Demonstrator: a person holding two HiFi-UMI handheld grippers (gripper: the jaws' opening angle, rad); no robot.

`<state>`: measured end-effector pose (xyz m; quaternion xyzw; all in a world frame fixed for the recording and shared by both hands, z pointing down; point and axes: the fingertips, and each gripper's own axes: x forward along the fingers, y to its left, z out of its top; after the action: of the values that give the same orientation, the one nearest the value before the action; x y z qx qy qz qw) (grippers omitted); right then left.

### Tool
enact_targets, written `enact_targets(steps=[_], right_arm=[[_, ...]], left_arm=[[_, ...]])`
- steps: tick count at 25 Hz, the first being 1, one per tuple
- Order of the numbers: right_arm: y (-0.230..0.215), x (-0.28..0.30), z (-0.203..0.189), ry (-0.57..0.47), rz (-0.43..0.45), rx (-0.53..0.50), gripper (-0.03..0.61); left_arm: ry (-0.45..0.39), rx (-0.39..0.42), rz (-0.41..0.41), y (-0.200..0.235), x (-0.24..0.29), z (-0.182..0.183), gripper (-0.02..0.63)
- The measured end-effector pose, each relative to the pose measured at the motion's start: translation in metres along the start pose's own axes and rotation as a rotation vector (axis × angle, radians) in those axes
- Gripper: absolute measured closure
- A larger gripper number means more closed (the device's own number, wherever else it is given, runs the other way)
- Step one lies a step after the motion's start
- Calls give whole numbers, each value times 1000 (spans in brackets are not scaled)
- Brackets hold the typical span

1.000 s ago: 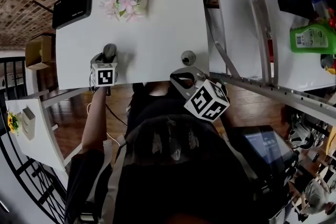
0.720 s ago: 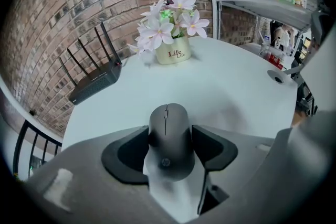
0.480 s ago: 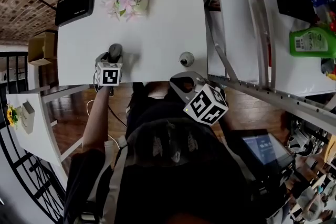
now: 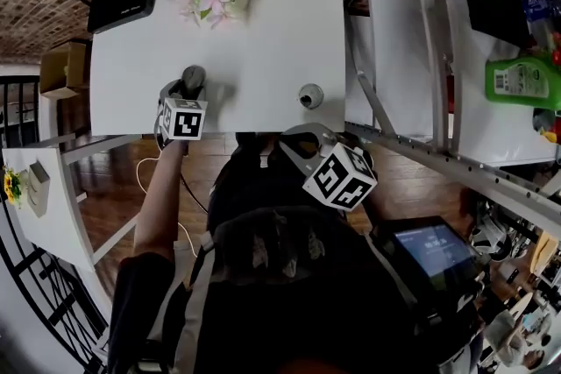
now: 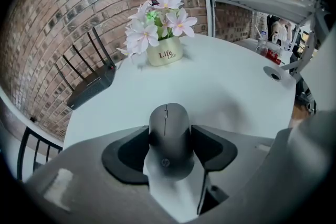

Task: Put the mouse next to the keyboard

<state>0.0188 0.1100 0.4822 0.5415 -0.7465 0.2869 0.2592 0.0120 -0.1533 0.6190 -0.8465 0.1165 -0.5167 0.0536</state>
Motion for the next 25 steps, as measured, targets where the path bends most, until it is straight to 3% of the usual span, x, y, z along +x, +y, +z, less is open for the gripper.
enact_targets(steps=[5, 11, 14, 20, 25], right_arm=[[-3, 11, 15, 36, -31, 4, 573], [-2, 26, 44, 78, -87, 14, 573], [-3, 37, 57, 89, -131, 27, 572], [4, 45, 66, 68, -182, 93, 573], [2, 29, 57, 51, -204, 100, 574]], left_arm=[[-70, 103, -52, -6, 0, 5, 357], [-183, 93, -147, -17, 2, 23, 353], [-227, 135, -198, -26, 6, 34, 351], [-235, 248, -242, -33, 9, 40, 348], [-215, 284, -234, -41, 4, 38, 350]])
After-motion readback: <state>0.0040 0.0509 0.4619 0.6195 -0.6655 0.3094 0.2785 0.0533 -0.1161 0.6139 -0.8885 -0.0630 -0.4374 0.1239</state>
